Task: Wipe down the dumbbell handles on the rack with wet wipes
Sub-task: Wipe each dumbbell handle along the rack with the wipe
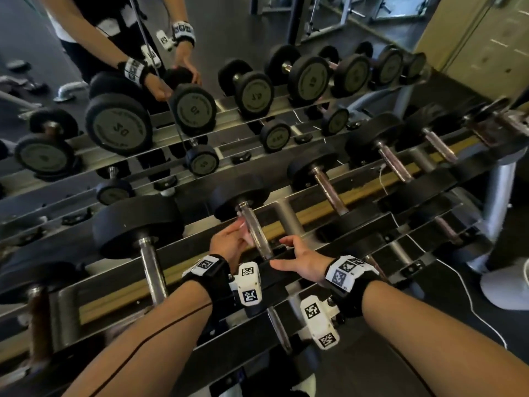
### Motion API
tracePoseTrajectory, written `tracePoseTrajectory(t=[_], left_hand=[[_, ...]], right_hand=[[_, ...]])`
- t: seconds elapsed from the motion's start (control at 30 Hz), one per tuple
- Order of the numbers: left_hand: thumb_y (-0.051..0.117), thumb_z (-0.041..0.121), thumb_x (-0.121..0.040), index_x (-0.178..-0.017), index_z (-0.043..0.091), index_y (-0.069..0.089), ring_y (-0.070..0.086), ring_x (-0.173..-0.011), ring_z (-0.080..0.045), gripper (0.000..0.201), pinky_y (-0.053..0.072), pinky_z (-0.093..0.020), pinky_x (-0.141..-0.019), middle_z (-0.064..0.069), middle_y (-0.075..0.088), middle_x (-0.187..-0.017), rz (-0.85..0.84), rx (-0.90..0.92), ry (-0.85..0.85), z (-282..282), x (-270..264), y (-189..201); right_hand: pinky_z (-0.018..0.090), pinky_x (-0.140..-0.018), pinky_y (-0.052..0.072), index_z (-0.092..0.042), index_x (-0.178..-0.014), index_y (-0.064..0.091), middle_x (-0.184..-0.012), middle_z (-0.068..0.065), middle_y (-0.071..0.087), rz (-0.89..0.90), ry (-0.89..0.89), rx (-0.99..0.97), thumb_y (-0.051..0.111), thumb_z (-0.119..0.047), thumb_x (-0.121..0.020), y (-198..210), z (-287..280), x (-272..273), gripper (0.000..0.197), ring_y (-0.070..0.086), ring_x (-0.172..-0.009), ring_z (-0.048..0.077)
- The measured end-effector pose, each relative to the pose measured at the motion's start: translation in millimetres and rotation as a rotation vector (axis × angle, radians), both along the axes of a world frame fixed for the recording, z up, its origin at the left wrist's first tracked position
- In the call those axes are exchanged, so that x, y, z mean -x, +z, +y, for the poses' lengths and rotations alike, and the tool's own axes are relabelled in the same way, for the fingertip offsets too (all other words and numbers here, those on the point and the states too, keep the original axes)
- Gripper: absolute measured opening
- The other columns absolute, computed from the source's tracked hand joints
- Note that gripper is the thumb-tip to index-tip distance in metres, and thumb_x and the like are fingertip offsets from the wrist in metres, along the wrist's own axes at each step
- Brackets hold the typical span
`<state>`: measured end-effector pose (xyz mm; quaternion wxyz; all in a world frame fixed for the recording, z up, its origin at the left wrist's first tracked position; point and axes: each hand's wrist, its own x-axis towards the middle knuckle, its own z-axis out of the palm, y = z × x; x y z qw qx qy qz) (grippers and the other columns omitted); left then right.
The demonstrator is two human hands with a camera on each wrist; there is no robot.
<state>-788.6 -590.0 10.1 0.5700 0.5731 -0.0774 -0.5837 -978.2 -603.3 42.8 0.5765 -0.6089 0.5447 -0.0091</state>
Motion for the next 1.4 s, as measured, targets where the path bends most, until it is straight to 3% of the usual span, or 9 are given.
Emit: tracePoseTrajectory(t=[0.27, 0.37, 0.6, 0.7, 0.8, 0.93, 1.07, 1.17, 1.4], left_hand=[[0.058, -0.003, -0.094, -0.112, 0.010, 0.072, 0.073, -0.093, -0.023, 0.026, 0.060, -0.030, -0.078, -0.015, 0.075, -0.104, -0.169, -0.057, -0.228, 23.1, -0.4, -9.9], [0.059, -0.004, -0.092, -0.107, 0.012, 0.075, 0.073, -0.099, -0.027, 0.027, 0.058, -0.042, -0.091, -0.016, 0.075, -0.106, -0.192, -0.066, -0.204, 14.9, -8.9, -11.1], [0.065, 0.004, -0.090, -0.117, 0.022, 0.071, 0.066, -0.113, -0.027, 0.033, 0.046, -0.048, -0.108, -0.010, 0.072, -0.117, -0.379, -0.020, -0.148, -3.6, -16.6, -21.3], [0.064, 0.010, -0.094, -0.105, 0.030, 0.074, 0.068, -0.110, -0.023, 0.025, 0.049, -0.047, -0.105, -0.006, 0.074, -0.113, -0.352, -0.004, -0.191, -2.6, -6.8, -25.1], [0.063, 0.013, -0.096, -0.120, 0.026, 0.069, 0.068, -0.110, -0.019, 0.029, 0.049, -0.045, -0.105, -0.002, 0.075, -0.112, -0.380, -0.022, -0.224, 3.9, -1.4, -27.8], [0.059, 0.006, -0.096, -0.136, 0.019, 0.058, 0.074, -0.096, -0.020, 0.042, 0.060, -0.031, -0.078, -0.004, 0.076, -0.106, -0.290, -0.041, -0.271, 23.4, -2.9, -24.7], [0.058, 0.001, -0.096, -0.146, 0.011, 0.045, 0.068, -0.107, -0.030, 0.052, 0.055, -0.045, -0.096, -0.019, 0.064, -0.128, -0.228, -0.097, -0.072, 16.4, -11.3, -16.3], [0.056, 0.006, -0.098, -0.137, 0.010, 0.057, 0.071, -0.102, -0.026, 0.039, 0.057, -0.038, -0.091, -0.016, 0.070, -0.118, -0.209, -0.061, -0.047, 2.8, -12.0, -12.1], [0.060, 0.010, -0.097, -0.121, 0.014, 0.070, 0.071, -0.101, -0.032, 0.026, 0.055, -0.044, -0.095, -0.016, 0.075, -0.107, -0.140, -0.069, -0.122, 17.5, 13.1, -16.9]], right_hand=[[0.045, -0.103, 0.048, -0.024, -0.126, 0.038, -0.130, 0.010, 0.049, -0.083, -0.059, 0.019, 0.077, -0.036, -0.082, -6.3, 7.0, 2.5, 0.059, 0.054, -0.118, 0.027], [0.035, -0.091, 0.053, -0.023, -0.118, 0.040, -0.123, 0.010, 0.051, -0.080, -0.034, 0.040, 0.075, -0.039, -0.083, -8.8, 7.9, 4.3, 0.053, 0.057, -0.109, 0.023], [0.043, -0.102, 0.046, -0.025, -0.116, 0.043, -0.121, 0.005, 0.050, -0.096, -0.032, 0.171, 0.072, -0.045, -0.084, -17.8, 15.1, 9.2, 0.048, 0.053, -0.113, 0.023], [0.037, -0.098, 0.046, -0.028, -0.113, 0.043, -0.117, -0.001, 0.047, -0.079, 0.027, 0.296, 0.065, -0.049, -0.088, -22.6, 19.7, 11.2, 0.040, 0.051, -0.110, 0.019], [0.032, -0.095, 0.043, -0.031, -0.111, 0.042, -0.111, -0.005, 0.044, -0.045, 0.090, 0.430, 0.057, -0.055, -0.091, -27.4, 20.5, 12.5, 0.035, 0.047, -0.107, 0.016], [0.034, -0.096, 0.044, -0.035, -0.110, 0.041, -0.109, -0.007, 0.042, -0.031, 0.157, 0.510, 0.048, -0.064, -0.091, -30.0, 20.0, 15.4, 0.035, 0.046, -0.104, 0.014], [0.033, -0.096, 0.046, -0.043, -0.110, 0.039, -0.109, -0.016, 0.039, -0.061, 0.195, 0.546, 0.038, -0.066, -0.090, -31.5, 20.6, 19.0, 0.030, 0.045, -0.105, 0.007], [0.032, -0.096, 0.047, -0.045, -0.112, 0.039, -0.112, -0.017, 0.038, -0.074, 0.207, 0.533, 0.043, -0.056, -0.096, -33.4, 19.6, 19.1, 0.020, 0.044, -0.108, 0.006], [0.029, -0.094, 0.044, -0.035, -0.116, 0.043, -0.111, -0.012, 0.041, -0.083, 0.211, 0.543, 0.044, -0.054, -0.097, -32.7, 18.8, 20.9, 0.027, 0.046, -0.104, 0.005]])
